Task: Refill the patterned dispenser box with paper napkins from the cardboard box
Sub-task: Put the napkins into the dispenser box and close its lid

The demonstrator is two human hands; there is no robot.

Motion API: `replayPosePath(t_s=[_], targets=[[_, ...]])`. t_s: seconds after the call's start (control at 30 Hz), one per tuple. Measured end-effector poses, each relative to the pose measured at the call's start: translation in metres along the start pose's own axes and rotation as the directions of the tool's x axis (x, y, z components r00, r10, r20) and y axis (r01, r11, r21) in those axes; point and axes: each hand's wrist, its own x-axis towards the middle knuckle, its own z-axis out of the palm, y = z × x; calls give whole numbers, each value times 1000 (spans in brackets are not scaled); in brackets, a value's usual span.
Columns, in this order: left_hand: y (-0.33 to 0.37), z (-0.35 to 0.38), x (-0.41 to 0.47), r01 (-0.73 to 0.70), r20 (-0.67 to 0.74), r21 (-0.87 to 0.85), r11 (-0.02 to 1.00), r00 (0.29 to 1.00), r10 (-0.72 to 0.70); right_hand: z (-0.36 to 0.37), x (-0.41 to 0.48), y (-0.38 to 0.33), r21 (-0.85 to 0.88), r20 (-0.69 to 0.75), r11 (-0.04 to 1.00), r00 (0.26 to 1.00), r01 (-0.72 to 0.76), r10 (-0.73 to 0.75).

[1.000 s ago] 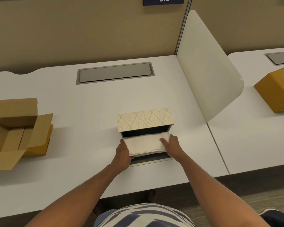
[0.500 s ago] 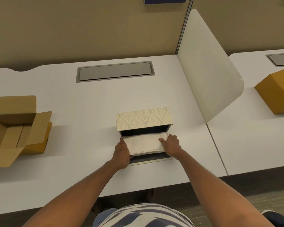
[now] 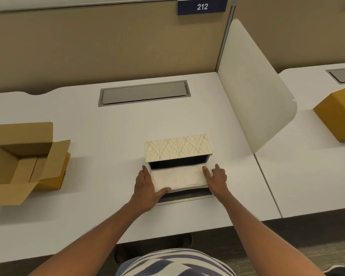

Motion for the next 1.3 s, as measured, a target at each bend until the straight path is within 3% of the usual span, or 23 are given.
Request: replayPosePath(t_s=[0.1,0.2,0.33,0.43,0.63,0.87,1.0,1.1,1.3], targets=[[1,-8,-1,-102,-151,133,986,981,122,-9,-5,3,20,-134,995,986,101,-97],[4,-15,0,-94,-201,252,963,969,147,-18,-9,-3,-57,-241,969,938,241,-248],[12,-18,-1,-26,-229,296,955,969,97,-23,-10,-16,-118,-254,923,887,367,-385],[14,-18,3,-46,-270,323,945,953,139,-23,-11,-26,-168,-228,879,849,447,-476],[24,-27,18,-262,-217,401,878,904,369,-24,-2,-39,-346,-99,774,799,531,-593],[33,-37,44,-351,-21,456,818,914,405,-35,16,-57,-544,199,610,795,576,-573],[28,-42,57,-281,-41,293,914,951,306,-46,24,-68,-546,264,610,809,574,-525],[24,-45,67,-303,-91,212,929,941,327,-52,32,-79,-502,292,638,809,584,-510],[24,-43,65,-295,80,395,870,955,287,-58,40,-86,-418,456,664,775,620,-437]])
